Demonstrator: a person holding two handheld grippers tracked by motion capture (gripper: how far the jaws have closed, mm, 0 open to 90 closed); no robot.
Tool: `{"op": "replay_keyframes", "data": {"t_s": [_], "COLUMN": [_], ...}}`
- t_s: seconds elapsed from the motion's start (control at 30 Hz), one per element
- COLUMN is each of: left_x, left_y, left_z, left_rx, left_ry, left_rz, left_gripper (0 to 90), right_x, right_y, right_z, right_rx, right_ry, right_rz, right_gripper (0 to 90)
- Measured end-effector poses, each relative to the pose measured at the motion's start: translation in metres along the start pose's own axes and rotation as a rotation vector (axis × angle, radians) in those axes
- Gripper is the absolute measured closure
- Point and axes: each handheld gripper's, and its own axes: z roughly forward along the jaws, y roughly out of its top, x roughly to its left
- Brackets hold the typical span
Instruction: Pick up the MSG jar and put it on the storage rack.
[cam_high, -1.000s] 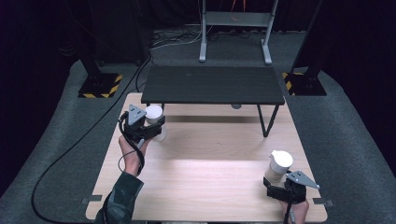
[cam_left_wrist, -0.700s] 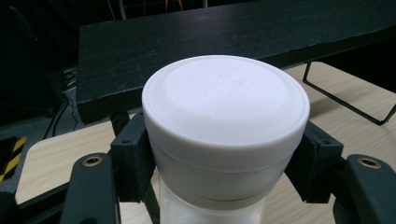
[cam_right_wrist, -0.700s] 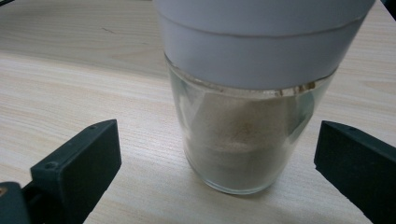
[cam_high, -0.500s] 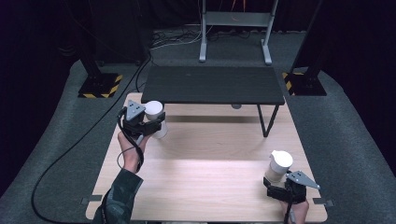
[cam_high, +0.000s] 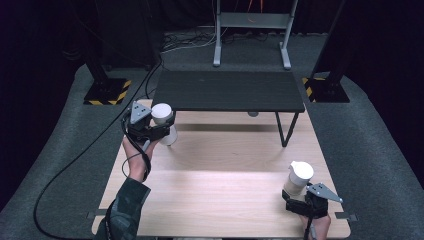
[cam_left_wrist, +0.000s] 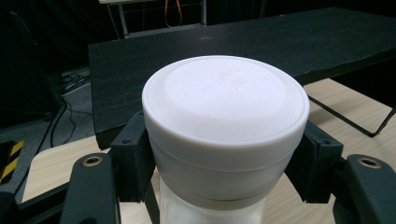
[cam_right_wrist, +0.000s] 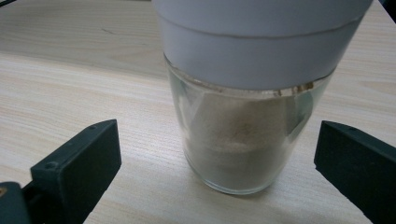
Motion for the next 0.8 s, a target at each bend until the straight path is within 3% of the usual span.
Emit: {"op": "replay_keyframes", "data": {"t_s": [0.8], "left_x": [0.005], "left_y": [0.026], "left_z": [-0.004], "left_rx": [-0.029], "left_ry": [0.008], "left_rz": [0.003], "left_gripper": [34.4], "right_x": [0.000], "right_y": [0.001], "right_z": [0.000], "right_rx": [0.003], "right_ry": [0.001], "right_rz": [-0.004], "right_gripper": [0.0]}}
